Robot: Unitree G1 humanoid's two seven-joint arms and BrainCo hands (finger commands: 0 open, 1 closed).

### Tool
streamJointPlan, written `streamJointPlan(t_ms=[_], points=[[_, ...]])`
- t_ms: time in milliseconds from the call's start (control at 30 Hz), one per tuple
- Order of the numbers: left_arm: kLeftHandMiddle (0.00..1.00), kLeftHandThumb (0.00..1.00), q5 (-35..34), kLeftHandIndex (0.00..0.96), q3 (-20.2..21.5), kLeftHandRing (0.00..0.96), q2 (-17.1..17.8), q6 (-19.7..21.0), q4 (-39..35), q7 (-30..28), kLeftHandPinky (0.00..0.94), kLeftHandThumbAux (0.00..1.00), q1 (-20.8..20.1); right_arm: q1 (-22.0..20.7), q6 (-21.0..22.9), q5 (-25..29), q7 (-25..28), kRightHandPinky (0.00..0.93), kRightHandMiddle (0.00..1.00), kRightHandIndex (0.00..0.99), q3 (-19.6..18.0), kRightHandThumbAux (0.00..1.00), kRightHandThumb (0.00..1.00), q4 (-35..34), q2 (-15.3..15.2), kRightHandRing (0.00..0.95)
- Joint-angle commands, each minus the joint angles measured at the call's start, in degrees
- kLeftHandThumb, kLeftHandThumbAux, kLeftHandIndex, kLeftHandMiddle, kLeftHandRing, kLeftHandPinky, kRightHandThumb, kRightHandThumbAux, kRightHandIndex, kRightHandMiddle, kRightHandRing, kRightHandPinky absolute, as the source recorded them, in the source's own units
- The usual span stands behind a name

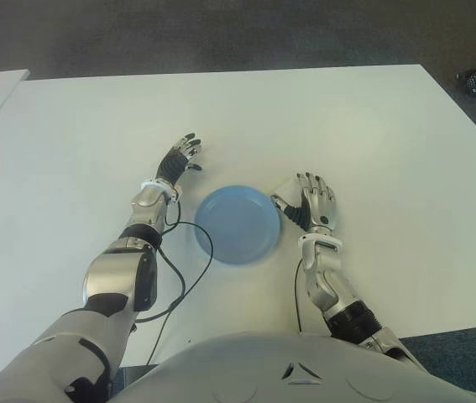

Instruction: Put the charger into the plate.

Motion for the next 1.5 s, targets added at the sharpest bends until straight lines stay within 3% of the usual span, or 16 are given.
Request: streamJointPlan(t_ms=[33,433,1500], points=[[0.121,0.0,0.46,0.043,-0.53,0.129,-0.2,2.46,1.4,-0.9,0.143,0.492,2.85,6.88,0.83,2.89,2.55,0.0,0.0,0.0,2.84,0.205,0.345,9.09,1.95,0.0],[0.118,0.0,0.36,0.041,-0.47,0.124,-0.16,2.52,1.36,-0.99,0.141,0.488,2.83,6.71,-1.34,4.84,-0.2,0.0,0.0,0.0,1.36,0.21,0.358,14.71,2.37,0.0],[0.115,0.0,0.06,0.036,-0.59,0.124,0.14,1.95,1.21,-1.7,0.149,0.475,3.03,5.68,-2.15,5.68,-1.42,0.0,0.0,0.0,0.18,0.208,0.347,18.98,3.96,0.0]])
